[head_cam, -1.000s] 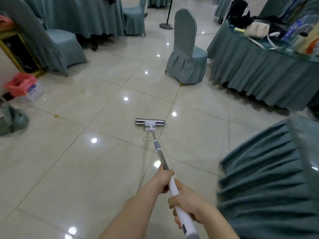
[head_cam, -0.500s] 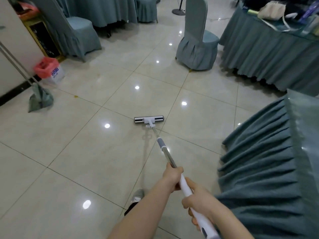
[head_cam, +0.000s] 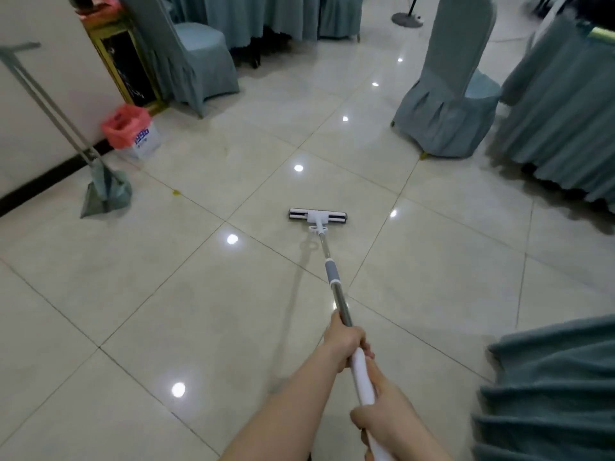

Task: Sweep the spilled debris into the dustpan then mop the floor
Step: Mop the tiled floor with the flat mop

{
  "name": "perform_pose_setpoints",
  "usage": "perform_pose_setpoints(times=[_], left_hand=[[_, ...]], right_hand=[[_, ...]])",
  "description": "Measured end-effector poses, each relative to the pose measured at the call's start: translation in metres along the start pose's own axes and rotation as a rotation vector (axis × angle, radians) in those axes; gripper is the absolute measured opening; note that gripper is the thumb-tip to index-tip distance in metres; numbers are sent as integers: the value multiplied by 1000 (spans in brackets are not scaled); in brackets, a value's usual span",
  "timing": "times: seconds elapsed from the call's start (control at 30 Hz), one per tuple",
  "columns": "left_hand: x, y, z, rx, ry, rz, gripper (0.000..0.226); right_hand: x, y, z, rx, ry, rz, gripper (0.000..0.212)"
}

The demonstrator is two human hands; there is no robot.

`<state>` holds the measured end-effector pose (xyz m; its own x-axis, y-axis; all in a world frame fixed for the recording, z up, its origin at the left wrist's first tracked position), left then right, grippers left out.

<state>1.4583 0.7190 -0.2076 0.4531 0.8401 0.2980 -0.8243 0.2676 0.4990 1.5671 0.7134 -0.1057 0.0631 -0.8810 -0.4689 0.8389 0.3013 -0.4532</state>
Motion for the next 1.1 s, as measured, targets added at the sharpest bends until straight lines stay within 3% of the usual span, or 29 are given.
perform_pose_setpoints(times=[0.27,0.47,0.67,0.8,0.93,1.1], left_hand=[[-25,199,-115,103,-17,-20,51],[-48,227,-127,163,-10,-34,58],[-58,159,-85,188,56,-26,68],[-69,84,-24,183,126,30,67],[-89,-10,46,234,168,88,55],[-104,-158,147,217,203,168,63]], right_hand=[[-85,-153,-147,20,-12,-174,84],[-76,-180,-170,61,-53,-192,91],[-41,-143,-107,61,-136,-149,81],[0,-95,-44,47,-188,-129,96],[60,-37,36,3,-248,-66,100],[138,51,157,-17,-331,75,93]])
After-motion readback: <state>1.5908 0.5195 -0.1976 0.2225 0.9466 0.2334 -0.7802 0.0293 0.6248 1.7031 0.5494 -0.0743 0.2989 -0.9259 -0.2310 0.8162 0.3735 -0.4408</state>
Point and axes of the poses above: each hand's wrist, its own z-axis away from the middle knuckle, its own x-axis out of the palm, y = z × x, the point moved 8 cm from there along -z, towards the middle knuckle, and after that the axes turned 11 degrees about z, right-handed, at the moved point
